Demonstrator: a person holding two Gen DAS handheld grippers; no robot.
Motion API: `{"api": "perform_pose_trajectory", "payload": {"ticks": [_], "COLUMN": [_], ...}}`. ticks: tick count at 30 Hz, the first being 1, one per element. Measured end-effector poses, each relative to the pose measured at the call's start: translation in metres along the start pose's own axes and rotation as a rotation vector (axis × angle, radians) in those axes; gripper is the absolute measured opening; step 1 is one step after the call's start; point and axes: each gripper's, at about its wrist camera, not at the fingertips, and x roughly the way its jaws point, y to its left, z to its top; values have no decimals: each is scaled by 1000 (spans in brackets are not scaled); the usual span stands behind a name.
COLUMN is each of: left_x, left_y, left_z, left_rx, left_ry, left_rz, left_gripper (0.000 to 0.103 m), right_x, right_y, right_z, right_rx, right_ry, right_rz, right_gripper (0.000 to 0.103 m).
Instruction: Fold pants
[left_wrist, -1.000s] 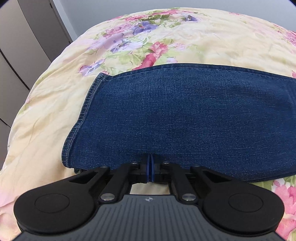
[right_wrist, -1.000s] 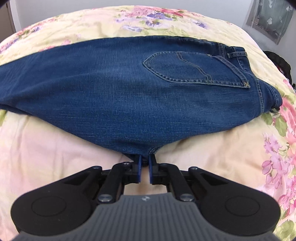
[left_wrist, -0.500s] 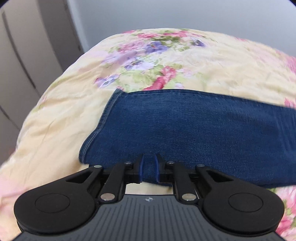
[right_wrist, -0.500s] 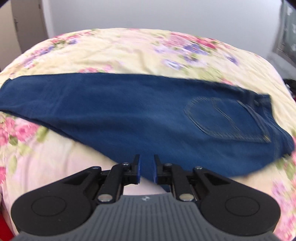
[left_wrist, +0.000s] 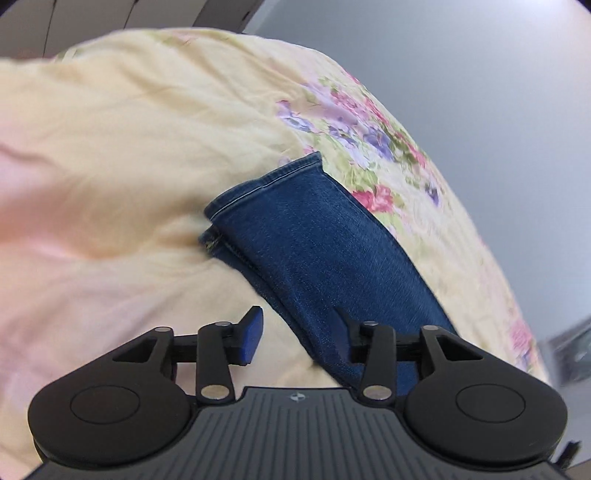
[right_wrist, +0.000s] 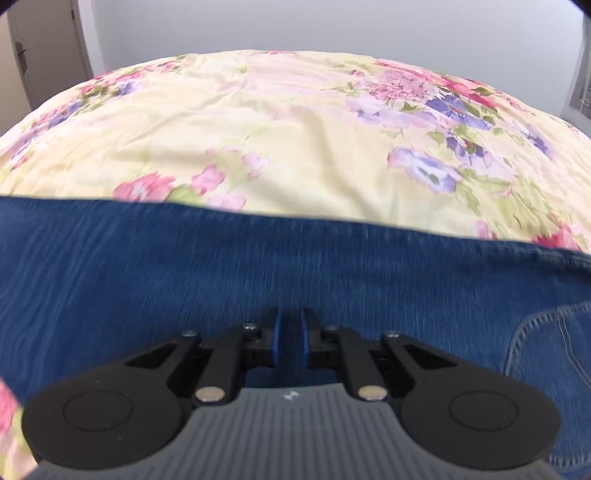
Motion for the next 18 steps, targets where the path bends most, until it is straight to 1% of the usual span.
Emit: {"api": "perform_pose_trajectory", "payload": {"ticks": [4,7,9,11,13,15,18], "left_x": [1,1,1,4,9,15,27], "left_y": [21,32,37,43,46,47,46], "left_z": [0,2,4,6,6,6,5], "left_rx": [-115,-154,-177,-212,-242,-243,-225], "left_ry": [3,-6,-29,-54,-65,-73,-98], "left_rz": [-44,-66,-73,-81,-88,-96,-84], "left_gripper": [54,55,56,56,56,55,47], "right_x": [24,37,41,39,32,22,2], "right_y": [4,14,21,25,26,25,25], "right_z": [19,29,33,34,34,33,27], "right_rx": [-17,-88,-134,-175,-186,-187,-202], "right_ry": [-12,-18,-10,-8,-9,-8,-9], "right_rz": [-29,-65,-88,-105,-109,-99,-77], "right_gripper": [4,4,4,4,4,4,4]}}
